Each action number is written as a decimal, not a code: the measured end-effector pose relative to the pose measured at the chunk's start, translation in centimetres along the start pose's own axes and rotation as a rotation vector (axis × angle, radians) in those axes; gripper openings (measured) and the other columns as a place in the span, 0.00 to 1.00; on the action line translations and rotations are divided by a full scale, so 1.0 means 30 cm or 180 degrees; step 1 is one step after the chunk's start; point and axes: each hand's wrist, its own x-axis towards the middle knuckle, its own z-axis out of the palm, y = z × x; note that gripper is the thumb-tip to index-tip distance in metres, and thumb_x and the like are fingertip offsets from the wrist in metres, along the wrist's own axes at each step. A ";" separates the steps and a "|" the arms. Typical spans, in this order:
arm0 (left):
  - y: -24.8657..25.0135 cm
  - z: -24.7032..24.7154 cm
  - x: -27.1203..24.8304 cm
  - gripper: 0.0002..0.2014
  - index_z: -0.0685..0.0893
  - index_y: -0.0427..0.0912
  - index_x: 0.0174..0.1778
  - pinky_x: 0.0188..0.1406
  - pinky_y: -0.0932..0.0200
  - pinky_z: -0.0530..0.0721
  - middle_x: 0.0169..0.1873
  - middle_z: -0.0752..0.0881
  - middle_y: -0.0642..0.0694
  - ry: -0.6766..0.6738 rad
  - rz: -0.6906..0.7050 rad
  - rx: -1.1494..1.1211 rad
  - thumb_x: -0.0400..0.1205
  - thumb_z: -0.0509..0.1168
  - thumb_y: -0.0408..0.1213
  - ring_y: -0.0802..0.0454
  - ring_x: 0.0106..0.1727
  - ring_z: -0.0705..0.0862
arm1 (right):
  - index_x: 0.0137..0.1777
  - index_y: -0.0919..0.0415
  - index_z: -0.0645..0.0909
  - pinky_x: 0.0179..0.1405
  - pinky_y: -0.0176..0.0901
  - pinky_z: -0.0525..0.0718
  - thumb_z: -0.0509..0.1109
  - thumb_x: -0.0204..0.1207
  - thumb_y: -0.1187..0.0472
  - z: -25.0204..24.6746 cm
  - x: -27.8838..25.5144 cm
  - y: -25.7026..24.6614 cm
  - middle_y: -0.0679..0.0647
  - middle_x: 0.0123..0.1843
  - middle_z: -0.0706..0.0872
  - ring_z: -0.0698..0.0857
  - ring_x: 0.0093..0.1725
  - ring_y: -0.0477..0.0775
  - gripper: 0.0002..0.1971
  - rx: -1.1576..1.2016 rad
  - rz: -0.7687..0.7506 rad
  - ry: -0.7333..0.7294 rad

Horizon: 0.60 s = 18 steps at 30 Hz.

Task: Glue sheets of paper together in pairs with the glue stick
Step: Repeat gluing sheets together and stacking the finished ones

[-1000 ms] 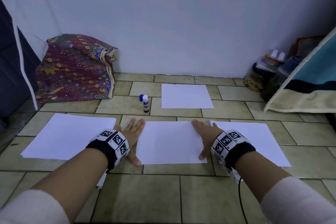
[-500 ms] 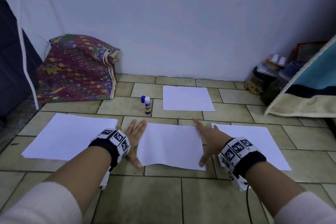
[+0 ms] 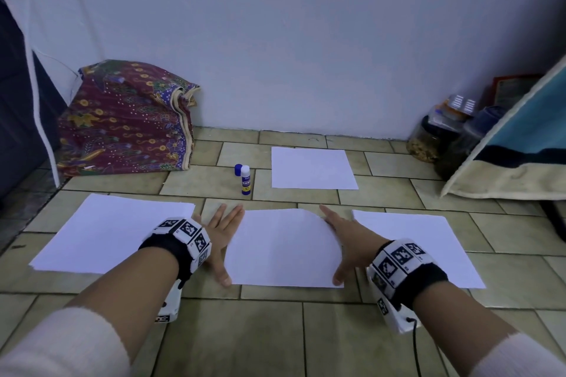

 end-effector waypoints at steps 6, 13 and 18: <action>-0.002 0.004 -0.003 0.74 0.20 0.45 0.78 0.74 0.23 0.35 0.77 0.20 0.54 0.0016 0.0015 -0.0023 0.61 0.77 0.66 0.46 0.79 0.22 | 0.80 0.38 0.52 0.59 0.41 0.83 0.86 0.51 0.68 -0.003 -0.027 0.059 0.50 0.78 0.60 0.77 0.69 0.56 0.62 0.2619 -0.0336 0.0342; -0.001 0.003 -0.004 0.74 0.21 0.45 0.78 0.74 0.23 0.36 0.77 0.20 0.53 0.0023 0.0007 -0.0048 0.61 0.77 0.66 0.45 0.79 0.22 | 0.56 0.60 0.85 0.43 0.37 0.86 0.79 0.65 0.74 0.064 -0.056 0.042 0.56 0.62 0.83 0.87 0.52 0.50 0.20 0.3136 -0.0219 0.0458; 0.000 0.005 -0.003 0.77 0.21 0.44 0.78 0.74 0.23 0.35 0.77 0.20 0.53 0.0068 0.0029 -0.0069 0.57 0.77 0.69 0.45 0.79 0.23 | 0.58 0.61 0.86 0.34 0.24 0.81 0.76 0.68 0.76 0.082 -0.056 0.041 0.53 0.58 0.85 0.86 0.43 0.35 0.19 0.2643 -0.0090 0.0172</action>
